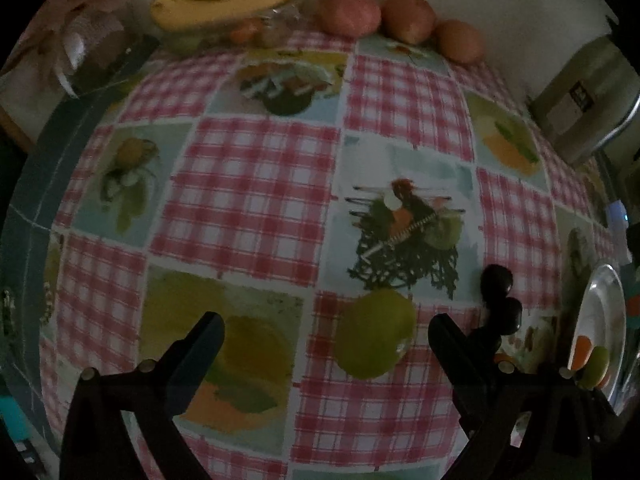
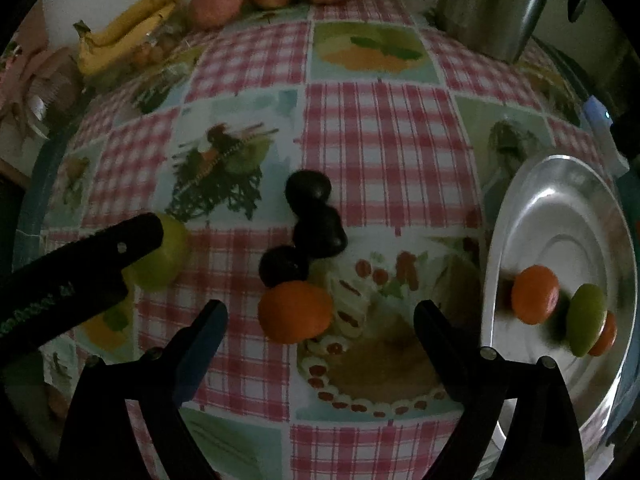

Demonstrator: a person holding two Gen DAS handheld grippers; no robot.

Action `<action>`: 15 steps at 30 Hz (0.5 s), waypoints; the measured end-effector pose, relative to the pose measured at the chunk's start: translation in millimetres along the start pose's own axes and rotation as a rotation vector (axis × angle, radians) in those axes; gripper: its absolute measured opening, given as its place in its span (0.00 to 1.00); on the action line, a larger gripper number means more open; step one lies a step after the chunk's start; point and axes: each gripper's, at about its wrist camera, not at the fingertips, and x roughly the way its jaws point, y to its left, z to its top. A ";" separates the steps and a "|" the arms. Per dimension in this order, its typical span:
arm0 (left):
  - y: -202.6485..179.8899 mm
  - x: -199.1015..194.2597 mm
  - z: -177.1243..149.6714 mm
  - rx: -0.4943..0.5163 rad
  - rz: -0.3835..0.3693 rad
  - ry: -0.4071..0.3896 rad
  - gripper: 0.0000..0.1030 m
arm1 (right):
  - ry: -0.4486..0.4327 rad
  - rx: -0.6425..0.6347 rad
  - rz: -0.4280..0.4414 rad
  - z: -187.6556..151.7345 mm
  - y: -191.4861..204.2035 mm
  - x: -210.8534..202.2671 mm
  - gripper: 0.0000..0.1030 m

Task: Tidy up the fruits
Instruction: 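Grasp the green pear with the left tool while the right tool grasps the orange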

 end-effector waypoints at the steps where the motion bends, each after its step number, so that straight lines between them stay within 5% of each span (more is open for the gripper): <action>1: -2.6 0.8 -0.2 0.009 -0.001 0.000 1.00 | 0.003 0.002 -0.003 -0.7 -0.7 1.0 0.90; 5: -9.9 3.1 0.4 0.029 -0.005 0.006 0.94 | 0.002 -0.007 -0.008 -2.8 -0.8 2.1 0.68; 15: -11.1 11.6 -0.3 -0.006 -0.091 0.057 0.45 | 0.004 -0.034 0.049 -5.4 8.1 -2.2 0.37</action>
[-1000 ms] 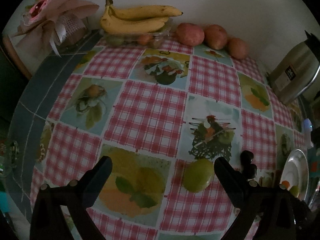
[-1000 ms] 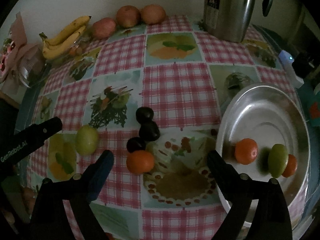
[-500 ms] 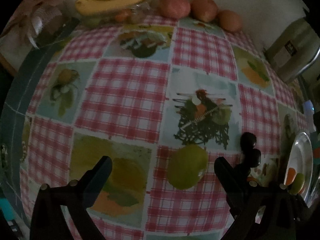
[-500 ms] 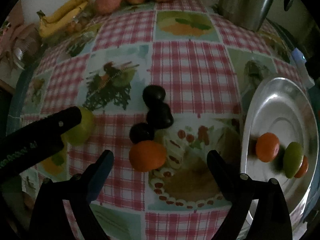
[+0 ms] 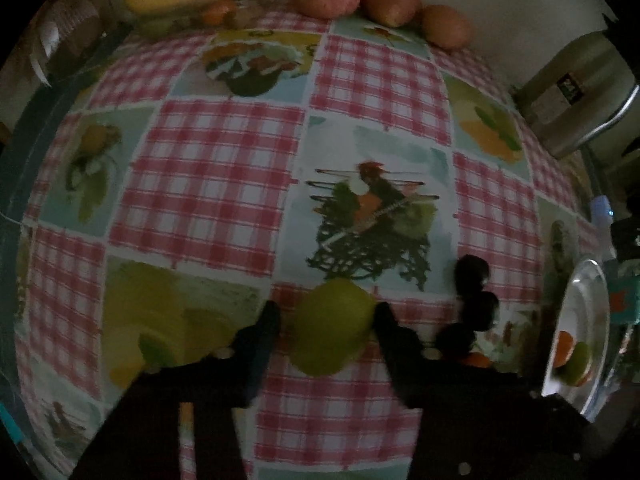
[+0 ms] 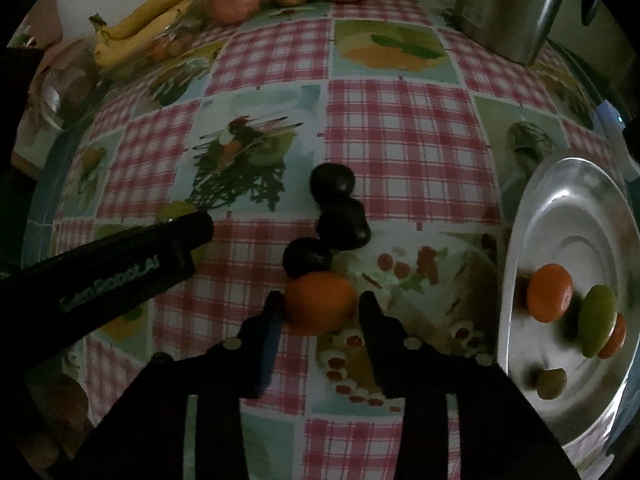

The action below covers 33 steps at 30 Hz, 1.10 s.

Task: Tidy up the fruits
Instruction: 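Grasp the green pear with the left tool while the right tool grasps the orange, then carry the green pear and the orange with both tools over the steel bowl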

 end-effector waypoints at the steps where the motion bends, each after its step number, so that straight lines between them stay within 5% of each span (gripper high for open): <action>1: -1.6 -0.5 -0.3 0.005 0.006 0.000 0.45 | 0.002 0.000 -0.005 -0.2 0.8 -0.5 0.37; 13: -4.0 -31.6 5.8 -0.033 -0.066 -0.070 0.44 | -0.070 0.015 0.051 4.0 -1.3 -33.6 0.36; 33: -41.6 -80.4 1.1 0.037 -0.104 -0.164 0.38 | -0.105 0.189 -0.048 7.4 -78.5 -64.3 0.36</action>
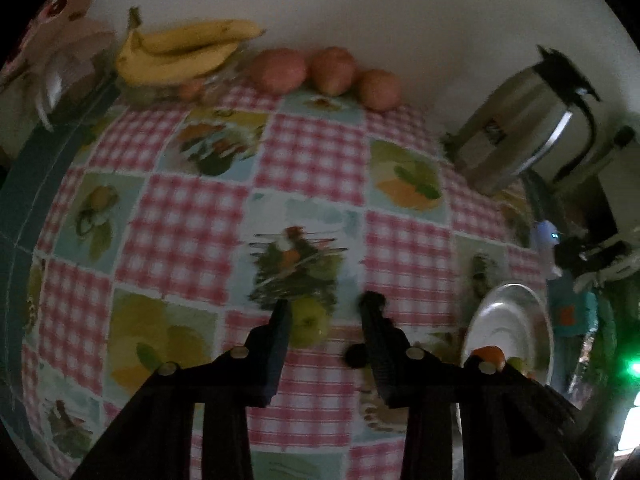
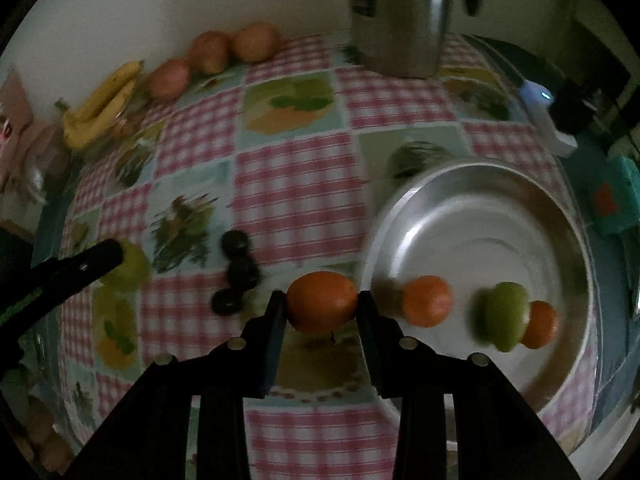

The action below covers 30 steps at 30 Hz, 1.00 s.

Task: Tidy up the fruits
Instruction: 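Carry the green pear and the orange with both tools over the steel bowl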

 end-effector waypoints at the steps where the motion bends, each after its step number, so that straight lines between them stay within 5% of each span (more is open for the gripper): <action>1: -8.0 -1.7 -1.0 0.022 0.009 -0.009 0.38 | -0.003 0.017 -0.007 1.1 -7.4 -1.2 0.36; 7: -29.4 11.9 -6.7 0.073 0.020 0.019 0.38 | -0.002 0.107 -0.020 -0.1 -48.4 -5.4 0.36; 14: 4.2 21.7 -1.6 -0.023 0.064 0.032 0.39 | 0.006 0.134 0.001 -0.4 -56.6 -3.0 0.36; 18: 13.5 34.8 -3.0 -0.075 0.024 0.050 0.63 | 0.020 0.109 0.015 -1.5 -47.5 0.7 0.36; 24: 6.2 59.6 -10.9 -0.127 -0.102 0.105 0.63 | 0.030 0.094 0.019 -3.4 -42.9 2.8 0.36; 30: 5.2 76.1 -17.6 -0.168 -0.115 0.125 0.61 | 0.034 0.098 0.019 -4.0 -44.4 3.6 0.36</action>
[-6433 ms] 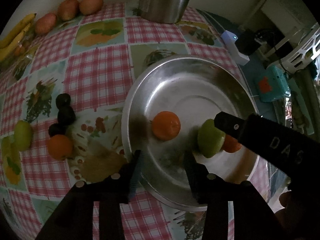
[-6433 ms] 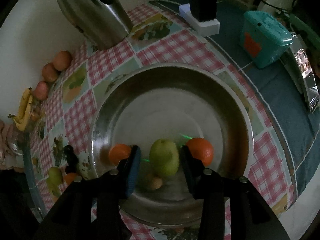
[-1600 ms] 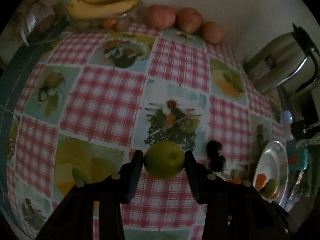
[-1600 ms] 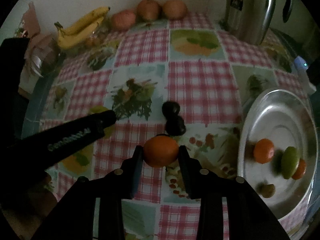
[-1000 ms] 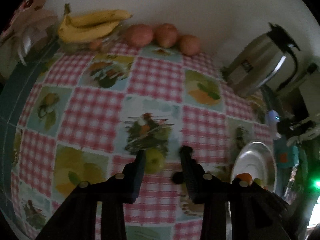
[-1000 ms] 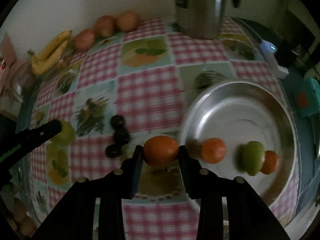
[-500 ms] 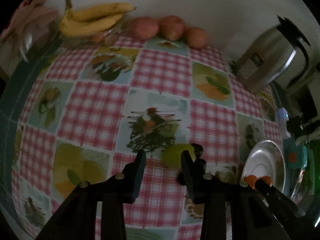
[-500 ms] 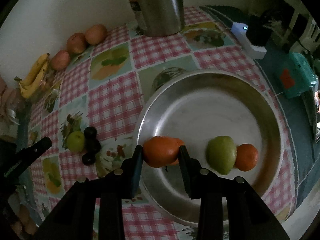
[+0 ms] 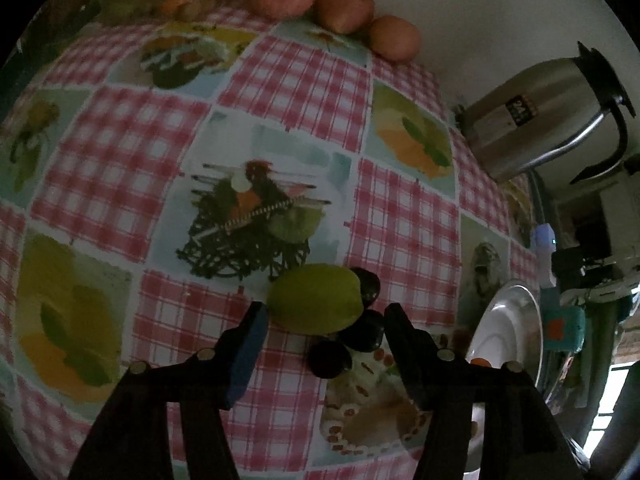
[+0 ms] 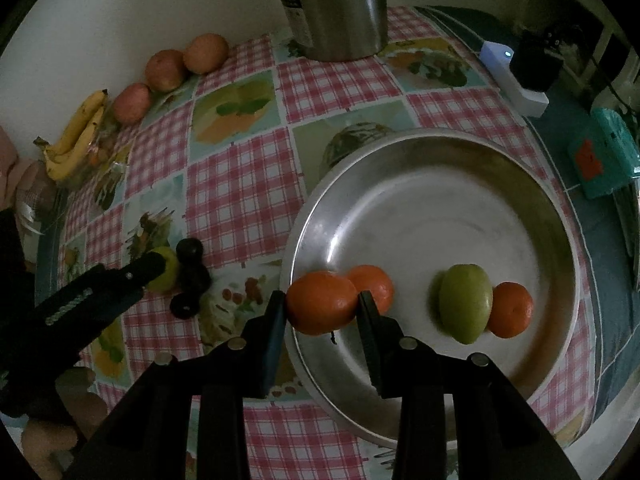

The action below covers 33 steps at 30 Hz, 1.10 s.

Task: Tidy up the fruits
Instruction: 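Carry the green pear and the orange with both tools over the steel bowl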

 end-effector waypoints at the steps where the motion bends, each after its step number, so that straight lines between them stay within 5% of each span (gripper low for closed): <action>1: 1.5 1.2 0.1 -0.009 -0.005 -0.001 0.61 | 0.001 0.000 0.000 -0.5 0.3 0.2 0.36; 6: 5.5 2.5 -1.4 -0.026 0.002 -0.015 0.52 | 0.007 -0.005 0.008 0.1 1.3 2.1 0.36; 24: -0.4 -24.1 4.5 -0.020 -0.022 -0.054 0.51 | 0.007 0.020 0.028 1.4 -3.9 1.0 0.36; 33: -32.7 -43.5 4.5 0.055 -0.041 -0.080 0.51 | -0.048 0.135 0.000 5.8 -44.3 -14.6 0.36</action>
